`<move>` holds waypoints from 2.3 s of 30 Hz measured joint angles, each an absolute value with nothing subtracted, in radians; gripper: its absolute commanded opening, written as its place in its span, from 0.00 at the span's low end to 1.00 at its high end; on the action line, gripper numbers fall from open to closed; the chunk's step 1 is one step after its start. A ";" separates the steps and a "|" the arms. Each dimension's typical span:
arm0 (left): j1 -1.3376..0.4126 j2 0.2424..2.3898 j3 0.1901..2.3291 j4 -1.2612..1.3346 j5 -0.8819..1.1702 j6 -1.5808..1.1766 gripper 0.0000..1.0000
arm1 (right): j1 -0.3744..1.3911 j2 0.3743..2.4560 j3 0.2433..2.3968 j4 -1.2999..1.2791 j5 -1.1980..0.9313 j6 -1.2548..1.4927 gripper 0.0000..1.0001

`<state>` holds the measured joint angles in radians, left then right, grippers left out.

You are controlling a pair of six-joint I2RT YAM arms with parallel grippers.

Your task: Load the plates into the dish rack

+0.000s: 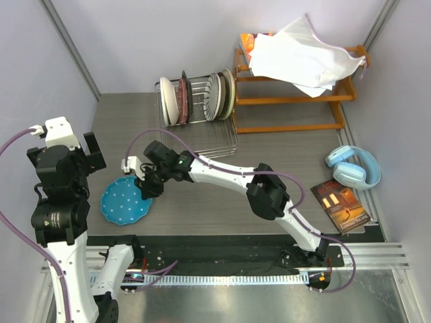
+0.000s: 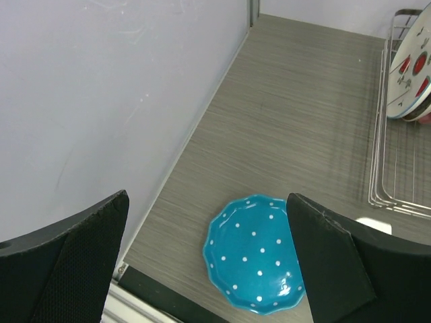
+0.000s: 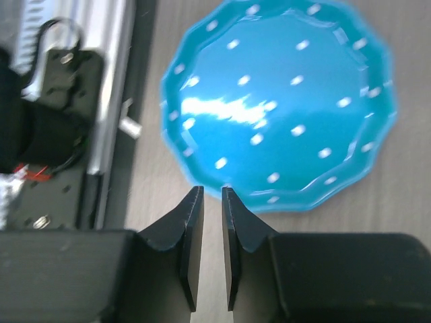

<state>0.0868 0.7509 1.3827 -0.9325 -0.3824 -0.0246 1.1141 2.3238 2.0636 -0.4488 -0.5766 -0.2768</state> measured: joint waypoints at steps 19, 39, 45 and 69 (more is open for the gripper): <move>0.039 0.731 1.341 -0.972 -0.385 -0.014 1.00 | 1.140 2.397 1.920 -0.282 -0.324 -0.324 0.19; 0.047 0.793 0.923 -0.907 0.363 -0.410 0.90 | 0.971 1.518 0.858 -0.435 -0.190 -0.439 0.59; 0.047 0.871 0.646 -0.745 0.522 -0.569 0.81 | 0.845 1.409 0.936 -0.391 -0.249 -0.321 0.68; -0.302 1.162 0.451 -0.358 0.445 -0.812 0.53 | 0.487 1.264 0.488 -0.066 -0.579 0.595 0.73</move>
<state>-0.3016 1.1622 0.4511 -0.3584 0.4450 -0.8124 0.4870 1.2640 0.4881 -0.0658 -0.5793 0.5949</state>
